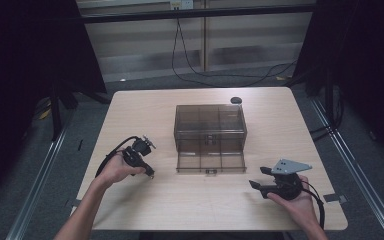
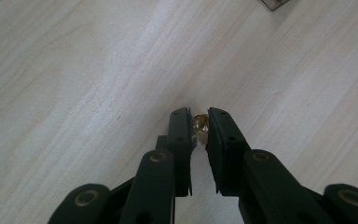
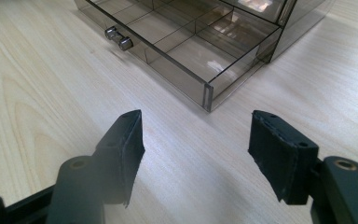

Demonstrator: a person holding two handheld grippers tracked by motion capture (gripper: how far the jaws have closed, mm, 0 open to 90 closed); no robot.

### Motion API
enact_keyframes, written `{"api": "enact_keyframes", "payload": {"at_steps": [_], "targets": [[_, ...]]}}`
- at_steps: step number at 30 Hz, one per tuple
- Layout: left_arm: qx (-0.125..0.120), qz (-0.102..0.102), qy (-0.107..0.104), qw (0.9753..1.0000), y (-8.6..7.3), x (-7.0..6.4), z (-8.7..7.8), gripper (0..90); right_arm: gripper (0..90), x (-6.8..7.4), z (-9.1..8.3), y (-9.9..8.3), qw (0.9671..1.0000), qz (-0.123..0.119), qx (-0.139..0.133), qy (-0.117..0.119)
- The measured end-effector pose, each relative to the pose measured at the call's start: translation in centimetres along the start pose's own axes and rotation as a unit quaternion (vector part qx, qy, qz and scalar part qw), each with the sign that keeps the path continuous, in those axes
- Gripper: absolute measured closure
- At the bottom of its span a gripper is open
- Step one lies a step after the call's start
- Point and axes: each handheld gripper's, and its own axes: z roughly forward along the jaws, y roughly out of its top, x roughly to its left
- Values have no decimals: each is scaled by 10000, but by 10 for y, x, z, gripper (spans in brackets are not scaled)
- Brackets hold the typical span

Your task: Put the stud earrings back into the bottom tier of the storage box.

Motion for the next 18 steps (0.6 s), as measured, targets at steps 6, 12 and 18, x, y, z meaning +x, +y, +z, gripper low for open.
{"api": "enact_keyframes", "payload": {"at_steps": [6, 12, 18], "targets": [[44, 29, -9, 10000, 2, 0, 3, 820, 346, 1, 0, 0, 10000, 8, 31, -21], [88, 113, -36, 9999, 2, 0, 3, 840, 346, 1, 1, 0, 10000, -2, 17, 19], [108, 81, -46, 9999, 2, 2, 5, 845, 346, 1, 1, 0, 10000, -18, 30, 27]]}}
